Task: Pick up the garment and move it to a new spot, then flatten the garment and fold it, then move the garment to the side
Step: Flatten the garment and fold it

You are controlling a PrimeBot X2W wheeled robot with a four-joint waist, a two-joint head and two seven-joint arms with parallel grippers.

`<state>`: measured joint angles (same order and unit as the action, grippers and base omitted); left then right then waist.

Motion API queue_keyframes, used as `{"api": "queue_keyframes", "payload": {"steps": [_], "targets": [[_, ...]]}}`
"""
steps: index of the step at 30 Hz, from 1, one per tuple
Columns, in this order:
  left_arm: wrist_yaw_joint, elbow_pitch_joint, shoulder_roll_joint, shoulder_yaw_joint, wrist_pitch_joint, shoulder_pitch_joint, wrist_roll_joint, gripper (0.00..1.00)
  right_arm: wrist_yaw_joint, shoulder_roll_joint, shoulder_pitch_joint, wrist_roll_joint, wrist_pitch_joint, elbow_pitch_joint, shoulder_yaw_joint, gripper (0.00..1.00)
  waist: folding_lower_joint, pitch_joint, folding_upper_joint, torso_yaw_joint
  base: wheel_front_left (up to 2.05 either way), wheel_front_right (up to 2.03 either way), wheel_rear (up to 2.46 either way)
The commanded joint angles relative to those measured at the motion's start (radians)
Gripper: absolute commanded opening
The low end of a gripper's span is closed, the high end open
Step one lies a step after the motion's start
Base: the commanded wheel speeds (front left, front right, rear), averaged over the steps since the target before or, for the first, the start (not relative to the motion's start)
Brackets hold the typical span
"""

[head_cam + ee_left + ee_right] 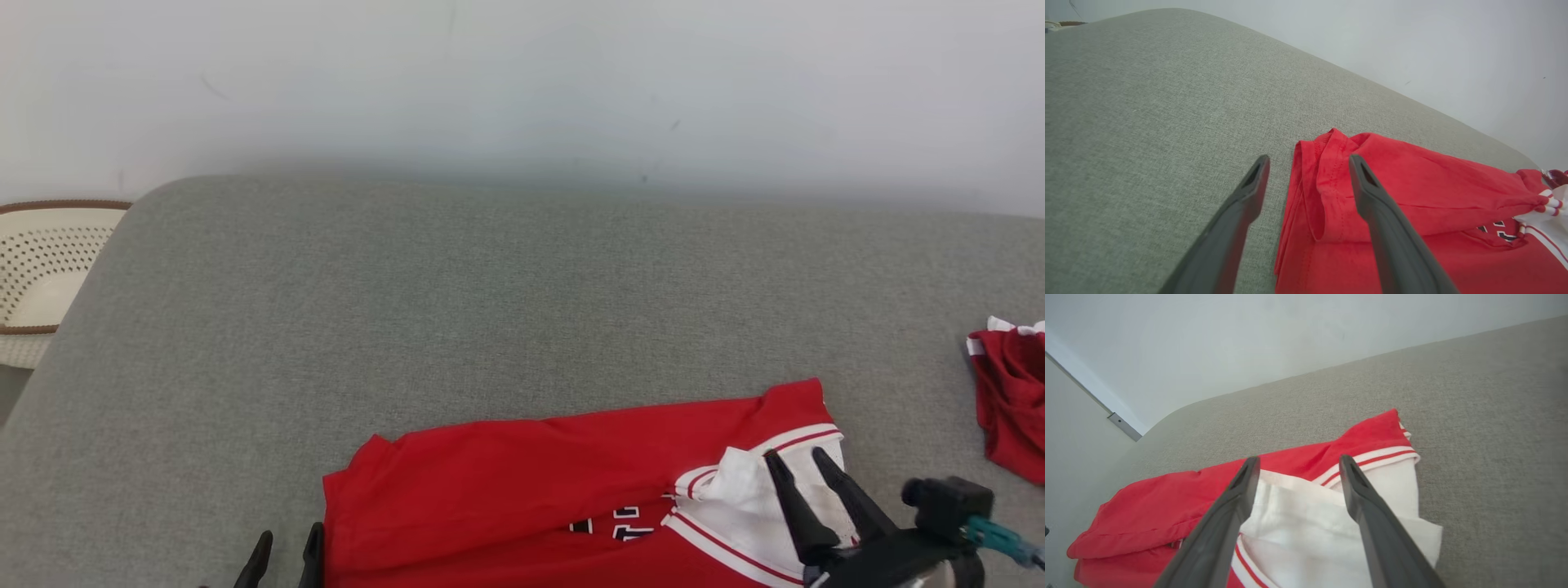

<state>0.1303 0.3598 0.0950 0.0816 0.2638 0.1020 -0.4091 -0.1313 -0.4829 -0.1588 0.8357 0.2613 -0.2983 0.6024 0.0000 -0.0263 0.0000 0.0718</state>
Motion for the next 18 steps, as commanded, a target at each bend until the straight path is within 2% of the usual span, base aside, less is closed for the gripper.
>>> {"api": "queue_keyframes", "payload": {"steps": [1, 12, 13, 14, 15, 16, 17, 18], "targets": [[0.000, -0.001, 0.000, 0.000, 0.001, -0.010, 0.005, 1.00, 0.001, -0.002, -0.022, -0.002, 0.005, 0.005, 0.016, 1.00, 0.0000, -0.001, 0.0000, 0.009, 0.00, 0.00, 0.00], [0.000, 0.005, -0.014, -0.003, 0.001, -0.009, 0.001, 1.00, 0.001, -0.016, -0.139, 0.000, -0.012, -0.050, 0.180, 1.00, 0.0000, -0.017, 0.0000, 0.036, 0.00, 0.00, 0.00], [0.000, 0.003, -0.015, -0.002, 0.001, -0.007, -0.004, 1.00, 0.001, -0.016, -0.144, 0.001, -0.015, -0.064, 0.191, 0.98, 0.0000, -0.018, 0.0000, 0.038, 0.00, 0.00, 0.00], [0.000, 0.002, -0.017, 0.000, 0.001, -0.005, -0.007, 1.00, 0.001, -0.019, -0.150, -0.005, -0.022, -0.075, 0.204, 0.89, 0.0000, -0.020, 0.0000, 0.039, 0.00, 0.00, 0.00], [0.000, 0.002, -0.018, 0.002, 0.001, -0.003, -0.009, 1.00, 0.001, -0.019, -0.156, -0.004, -0.021, -0.085, 0.213, 0.75, 0.0000, -0.021, 0.0000, 0.040, 0.00, 0.00, 0.00], [0.000, -0.001, -0.019, 0.003, 0.001, 0.000, -0.012, 1.00, 0.001, -0.017, -0.157, 0.003, -0.025, -0.092, 0.222, 0.50, 0.0000, -0.022, 0.0000, 0.040, 0.00, 0.00, 0.00], [0.000, -0.004, -0.019, 0.003, 0.001, 0.001, -0.013, 1.00, 0.001, -0.018, -0.158, 0.006, -0.027, -0.098, 0.230, 0.46, 0.0000, -0.025, 0.0000, 0.040, 0.00, 0.00, 0.00], [0.000, -0.006, -0.019, 0.003, 0.001, 0.004, -0.015, 1.00, 0.001, -0.021, -0.158, 0.006, -0.027, -0.105, 0.236, 0.38, 0.0000, -0.027, 0.0000, 0.039, 0.00, 0.00, 0.00]]}}
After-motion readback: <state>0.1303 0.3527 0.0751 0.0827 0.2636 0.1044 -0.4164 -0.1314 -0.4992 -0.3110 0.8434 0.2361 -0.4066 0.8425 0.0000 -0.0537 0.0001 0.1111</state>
